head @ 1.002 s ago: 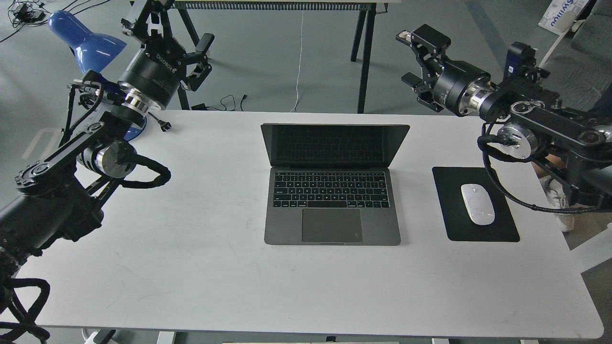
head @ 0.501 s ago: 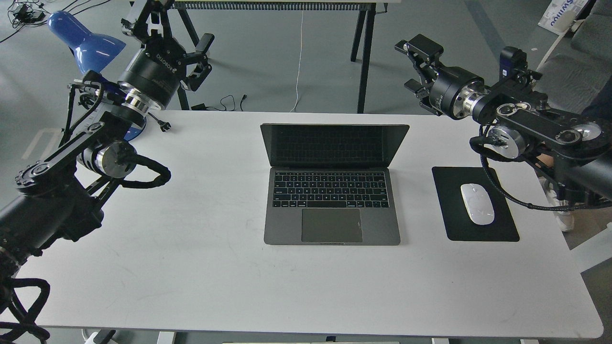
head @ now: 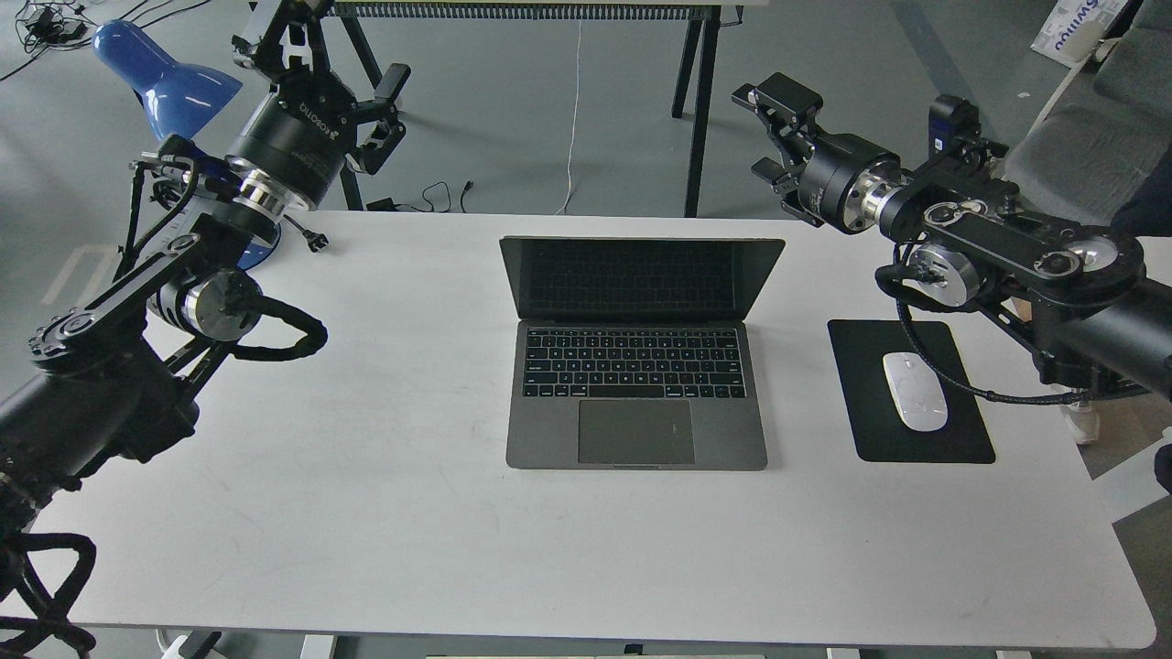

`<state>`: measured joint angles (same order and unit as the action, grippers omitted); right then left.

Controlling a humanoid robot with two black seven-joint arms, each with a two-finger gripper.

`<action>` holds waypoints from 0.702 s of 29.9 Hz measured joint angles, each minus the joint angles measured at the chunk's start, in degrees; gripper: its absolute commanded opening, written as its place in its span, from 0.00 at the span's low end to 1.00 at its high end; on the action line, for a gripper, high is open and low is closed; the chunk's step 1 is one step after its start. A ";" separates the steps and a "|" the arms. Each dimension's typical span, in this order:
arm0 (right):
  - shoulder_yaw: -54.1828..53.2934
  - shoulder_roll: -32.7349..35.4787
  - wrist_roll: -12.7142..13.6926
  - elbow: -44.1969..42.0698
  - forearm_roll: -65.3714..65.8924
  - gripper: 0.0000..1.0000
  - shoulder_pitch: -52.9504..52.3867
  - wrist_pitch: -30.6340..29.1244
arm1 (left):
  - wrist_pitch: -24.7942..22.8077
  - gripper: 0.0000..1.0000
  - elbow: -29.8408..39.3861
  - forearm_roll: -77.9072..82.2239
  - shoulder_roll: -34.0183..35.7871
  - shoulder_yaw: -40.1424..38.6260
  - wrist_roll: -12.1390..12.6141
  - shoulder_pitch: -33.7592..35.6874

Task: Close notebook with right arm
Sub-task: 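Raise the right gripper and swing it over the mouse pad, then push the right gripper against the laptop screen's back, tilting it down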

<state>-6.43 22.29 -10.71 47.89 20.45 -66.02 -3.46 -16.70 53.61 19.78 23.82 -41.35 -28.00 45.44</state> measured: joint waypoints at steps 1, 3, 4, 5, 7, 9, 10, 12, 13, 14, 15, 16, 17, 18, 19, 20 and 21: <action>0.01 -0.01 0.00 0.00 0.00 1.00 0.09 -0.09 | 0.00 1.00 0.00 0.00 0.00 0.00 0.00 0.00; 0.09 -0.17 0.00 -0.01 0.00 1.00 0.22 -0.18 | 0.00 1.00 0.00 0.00 0.00 0.00 0.00 0.00; 0.27 -0.41 0.00 -0.06 0.00 1.00 0.24 -0.20 | 0.00 1.00 0.00 0.00 0.00 -0.01 0.00 0.00; 0.56 -0.72 0.03 -0.19 0.00 1.00 0.24 -0.20 | 0.00 1.00 0.04 0.00 0.00 -0.02 0.00 0.00; 1.11 -1.58 0.12 -1.09 -0.26 1.00 0.23 -0.20 | 0.00 1.00 0.08 0.00 0.00 -0.04 0.00 0.00; 1.30 -2.26 0.13 -2.74 -0.60 1.00 0.07 -0.20 | 0.00 1.00 0.08 0.00 0.00 -0.05 0.00 0.00; 1.32 -2.55 0.13 -3.56 -0.74 1.00 -0.01 -0.20 | 0.00 1.00 0.09 0.00 0.00 -0.05 0.00 0.00; 1.35 -3.05 0.13 -4.48 -0.89 1.00 -0.03 -0.27 | 0.00 1.00 0.09 0.00 0.00 -0.05 0.00 0.00; 1.38 -3.24 0.12 -4.68 -0.91 1.00 -0.04 -0.35 | 0.00 1.00 0.10 0.00 0.00 -0.05 0.00 0.00; 1.39 -3.35 0.12 -4.79 -0.92 1.00 -0.04 -0.39 | 0.00 1.00 0.10 0.00 0.00 -0.05 0.00 0.00; 1.39 -3.42 0.12 -4.86 -0.93 1.00 -0.05 -0.40 | 0.00 1.00 0.10 0.00 0.00 -0.05 0.00 0.00; 1.39 -3.48 0.10 -4.90 -0.93 1.00 -0.06 -0.42 | 0.00 1.00 0.10 0.00 0.00 -0.05 0.00 0.00; 1.39 -3.52 0.10 -4.90 -0.94 1.00 -0.07 -0.45 | 0.00 1.00 0.10 0.00 0.00 -0.05 0.00 0.00; 1.40 -3.57 0.09 -4.90 -0.94 1.00 -0.07 -0.49 | 0.00 1.00 0.10 0.00 0.00 -0.05 0.00 0.00; 1.46 -3.64 0.08 -4.91 -0.94 1.00 -0.07 -0.54 | 0.00 1.00 0.10 0.00 0.00 -0.05 0.00 0.00; 1.53 -3.77 0.08 -4.93 -0.94 1.00 -0.07 -0.64 | 0.00 1.00 0.10 0.00 0.00 -0.05 0.00 0.00; 1.61 -3.95 0.08 -4.94 -0.94 1.00 -0.06 -0.84 | 0.00 1.00 0.10 0.00 0.00 -0.05 0.00 0.00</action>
<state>-4.82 18.35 -10.63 42.96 19.51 -66.08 -4.30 -16.70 53.71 19.78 23.82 -41.40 -28.00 45.44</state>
